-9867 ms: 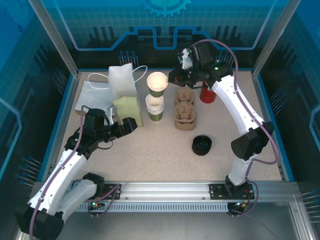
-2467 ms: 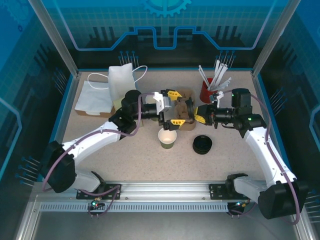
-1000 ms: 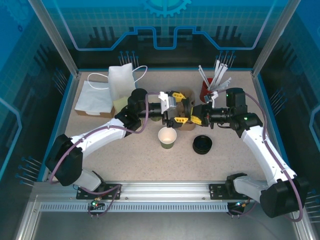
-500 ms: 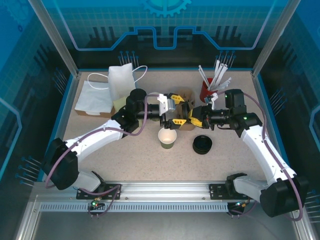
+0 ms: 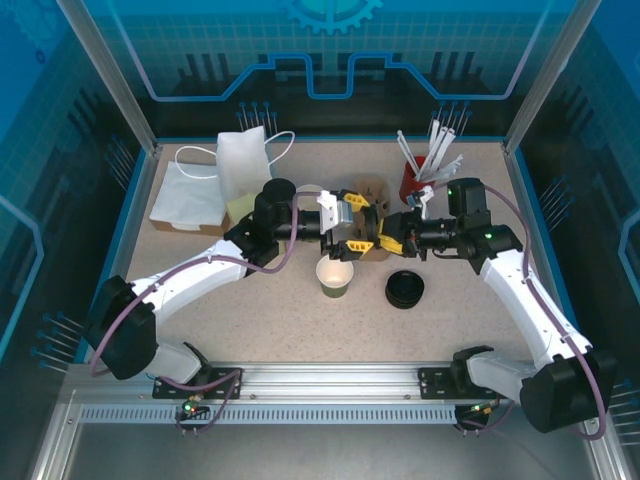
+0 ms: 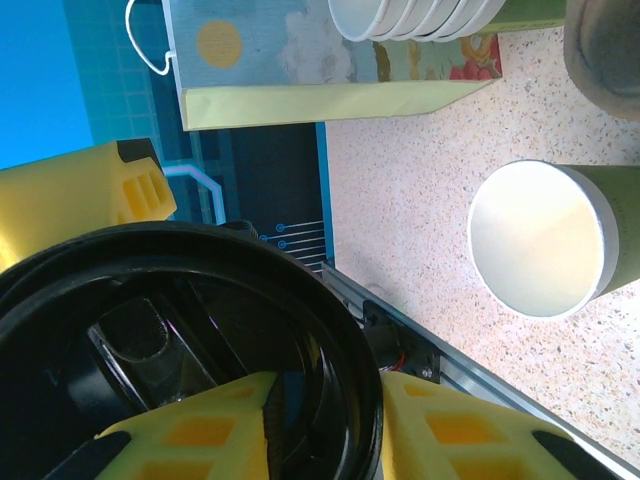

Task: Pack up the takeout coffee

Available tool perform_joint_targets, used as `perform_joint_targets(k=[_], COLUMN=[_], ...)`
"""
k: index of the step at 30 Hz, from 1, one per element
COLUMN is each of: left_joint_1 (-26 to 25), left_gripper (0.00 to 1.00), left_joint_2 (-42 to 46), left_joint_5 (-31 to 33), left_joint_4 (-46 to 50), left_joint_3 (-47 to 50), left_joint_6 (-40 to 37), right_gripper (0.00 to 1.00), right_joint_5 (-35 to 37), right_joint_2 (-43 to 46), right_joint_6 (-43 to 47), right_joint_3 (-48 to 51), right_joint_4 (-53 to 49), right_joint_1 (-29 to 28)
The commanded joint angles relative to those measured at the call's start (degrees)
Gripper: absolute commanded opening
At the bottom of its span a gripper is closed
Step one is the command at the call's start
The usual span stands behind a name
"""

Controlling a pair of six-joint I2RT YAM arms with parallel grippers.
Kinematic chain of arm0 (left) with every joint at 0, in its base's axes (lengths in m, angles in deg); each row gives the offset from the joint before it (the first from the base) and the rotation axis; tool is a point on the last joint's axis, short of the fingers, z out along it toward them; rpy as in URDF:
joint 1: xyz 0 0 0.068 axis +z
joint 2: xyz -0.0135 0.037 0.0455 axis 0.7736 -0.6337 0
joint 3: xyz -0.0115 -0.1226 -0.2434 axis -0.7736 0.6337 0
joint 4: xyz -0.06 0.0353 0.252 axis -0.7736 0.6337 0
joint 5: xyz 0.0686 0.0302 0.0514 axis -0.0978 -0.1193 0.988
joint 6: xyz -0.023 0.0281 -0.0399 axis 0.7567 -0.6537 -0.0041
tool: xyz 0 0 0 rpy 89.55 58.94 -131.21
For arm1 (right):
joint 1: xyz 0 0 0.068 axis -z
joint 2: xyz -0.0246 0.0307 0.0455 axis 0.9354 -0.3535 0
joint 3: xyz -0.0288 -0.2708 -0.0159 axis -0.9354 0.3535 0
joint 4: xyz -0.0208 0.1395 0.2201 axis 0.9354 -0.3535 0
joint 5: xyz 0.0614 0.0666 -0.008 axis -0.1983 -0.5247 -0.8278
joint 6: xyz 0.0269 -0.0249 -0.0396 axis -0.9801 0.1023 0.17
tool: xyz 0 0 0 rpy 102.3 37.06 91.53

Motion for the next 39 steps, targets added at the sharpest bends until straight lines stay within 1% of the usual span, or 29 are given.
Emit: perform_joint_targets(k=[1, 8, 26, 32, 36, 39], left_joint_1=[-0.74, -0.72, -0.74, -0.79, -0.81, -0.75], left_gripper=[0.78, 0.76, 0.80, 0.76, 0.71, 0.70], left_joint_2=[-0.77, -1.15, -1.98, -2.02, -2.10, -2.01], left_joint_5=[-0.25, -0.14, 0.82, 0.56, 0.50, 0.64], left_joint_4=[1.67, 2.00, 3.55, 4.23, 4.45, 4.69], left_joint_3=[-1.80, -1.94, -2.10, -2.27, -2.51, -2.70], left_joint_6=[-1.60, -1.99, -2.87, -3.14, -3.18, -3.32], right_gripper=[0.32, 0.32, 0.31, 0.30, 0.31, 0.32], right_joint_5=[-2.08, -2.57, -2.59, -2.41, -2.44, -2.30], right_joint_2=[-0.07, -0.06, -0.02, -0.14, -0.34, -0.33], right_joint_6=[-0.68, -1.63, -2.18, -2.18, -1.92, -1.68], right_joint_3=[-0.43, -0.62, -1.00, -1.19, -1.03, -1.01], right_joint_4=[1.84, 2.99, 3.42, 3.32, 3.16, 2.79], right_joint_1=[-1.13, -1.36, -1.43, -1.38, -1.46, -1.48])
